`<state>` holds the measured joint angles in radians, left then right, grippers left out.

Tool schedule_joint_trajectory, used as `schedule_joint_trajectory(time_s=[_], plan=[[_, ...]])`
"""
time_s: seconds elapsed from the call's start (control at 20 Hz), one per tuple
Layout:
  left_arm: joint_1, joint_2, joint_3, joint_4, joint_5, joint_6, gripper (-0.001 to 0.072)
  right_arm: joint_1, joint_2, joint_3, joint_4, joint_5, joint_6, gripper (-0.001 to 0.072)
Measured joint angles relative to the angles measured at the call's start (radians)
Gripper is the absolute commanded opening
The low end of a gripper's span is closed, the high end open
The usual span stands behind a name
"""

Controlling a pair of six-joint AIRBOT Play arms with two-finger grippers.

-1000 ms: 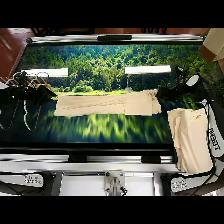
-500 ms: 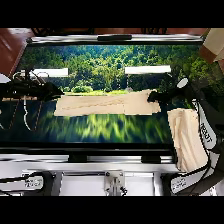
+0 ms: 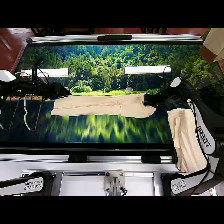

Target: Fold the shirts.

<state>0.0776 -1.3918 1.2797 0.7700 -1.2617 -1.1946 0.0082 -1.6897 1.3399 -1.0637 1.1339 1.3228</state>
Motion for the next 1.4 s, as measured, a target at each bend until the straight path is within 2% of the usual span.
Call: schedule_joint_trajectory(time_s=[0.05,0.15,0.25,0.5,0.8,1.1,1.4], plan=[[-0.01,0.0,0.0,0.0,0.008,0.002,0.0189,0.002,0.031,0.0,0.0,0.003,0.0,0.0064],[-0.032,0.0,0.0,0.0,0.036,0.003,0.0187,0.004,0.095,0.0,0.005,0.006,0.0,0.0064],[-0.055,-0.006,0.0,0.0,0.073,0.003,0.0035,0.004,0.151,0.0,0.007,0.01,0.0,0.0064],[-0.144,-0.055,0.0,-0.001,0.158,-0.001,0.0034,0.004,0.261,0.0,0.008,0.055,0.019,0.0064],[-0.322,-0.149,-0.008,-0.004,0.243,-0.087,0.0033,0.005,0.402,0.0,0.016,0.206,0.078,0.0064],[-0.533,-0.189,-0.021,-0.012,0.404,-0.209,0.0033,0.005,0.551,0.0,0.022,0.308,0.161,0.0064],[-0.732,-0.285,-0.015,-0.178,0.568,-0.248,0.0033,0.005,0.671,0.0,0.075,0.369,0.233,0.0064]])
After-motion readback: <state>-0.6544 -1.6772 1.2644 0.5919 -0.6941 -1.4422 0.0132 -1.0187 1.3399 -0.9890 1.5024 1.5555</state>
